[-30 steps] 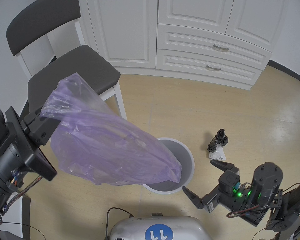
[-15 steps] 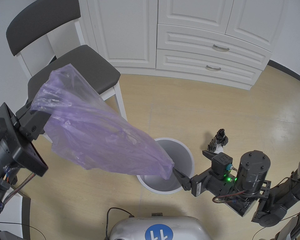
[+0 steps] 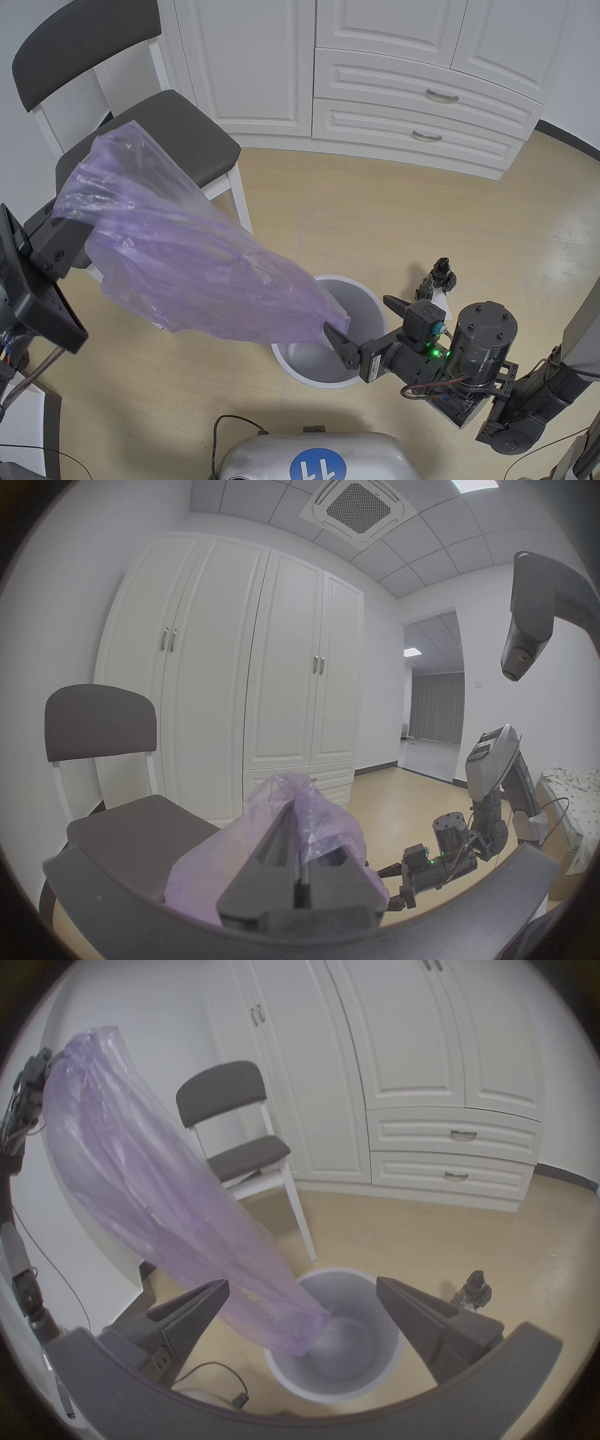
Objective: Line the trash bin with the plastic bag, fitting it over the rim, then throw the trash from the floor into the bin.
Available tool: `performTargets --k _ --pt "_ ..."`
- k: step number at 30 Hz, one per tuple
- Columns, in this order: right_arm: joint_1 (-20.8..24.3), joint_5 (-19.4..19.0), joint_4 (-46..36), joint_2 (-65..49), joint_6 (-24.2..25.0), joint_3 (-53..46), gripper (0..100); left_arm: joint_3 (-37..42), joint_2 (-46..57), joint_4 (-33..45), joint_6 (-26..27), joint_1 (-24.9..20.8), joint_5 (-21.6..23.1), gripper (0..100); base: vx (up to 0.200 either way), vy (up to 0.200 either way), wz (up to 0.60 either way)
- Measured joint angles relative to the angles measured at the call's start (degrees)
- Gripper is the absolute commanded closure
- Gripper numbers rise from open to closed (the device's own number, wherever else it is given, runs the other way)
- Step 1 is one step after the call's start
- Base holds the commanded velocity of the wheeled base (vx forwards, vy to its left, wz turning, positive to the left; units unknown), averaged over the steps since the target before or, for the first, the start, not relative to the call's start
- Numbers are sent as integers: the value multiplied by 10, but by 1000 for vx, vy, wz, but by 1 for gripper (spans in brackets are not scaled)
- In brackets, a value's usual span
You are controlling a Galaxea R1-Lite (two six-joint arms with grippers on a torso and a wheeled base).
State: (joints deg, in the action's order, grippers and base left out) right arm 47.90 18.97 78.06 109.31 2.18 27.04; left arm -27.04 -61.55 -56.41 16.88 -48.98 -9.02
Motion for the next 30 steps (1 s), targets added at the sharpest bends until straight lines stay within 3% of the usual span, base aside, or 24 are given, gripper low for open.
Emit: performTargets --k 7,14,25,30 --pt "-31 0 27 4 -46 -9 0 0 6 0 0 -2 0 100 0 0 0" --pt "-32 -9 31 23 -35 -9 0 0 9 0 0 -4 0 100 0 0 0" --pt "-29 -74 31 66 51 7 0 -1 9 -24 -1 -14 0 100 0 0 0" --pt "-30 -167 33 75 150 7 0 -2 9 -32 -1 -15 0 100 0 0 0"
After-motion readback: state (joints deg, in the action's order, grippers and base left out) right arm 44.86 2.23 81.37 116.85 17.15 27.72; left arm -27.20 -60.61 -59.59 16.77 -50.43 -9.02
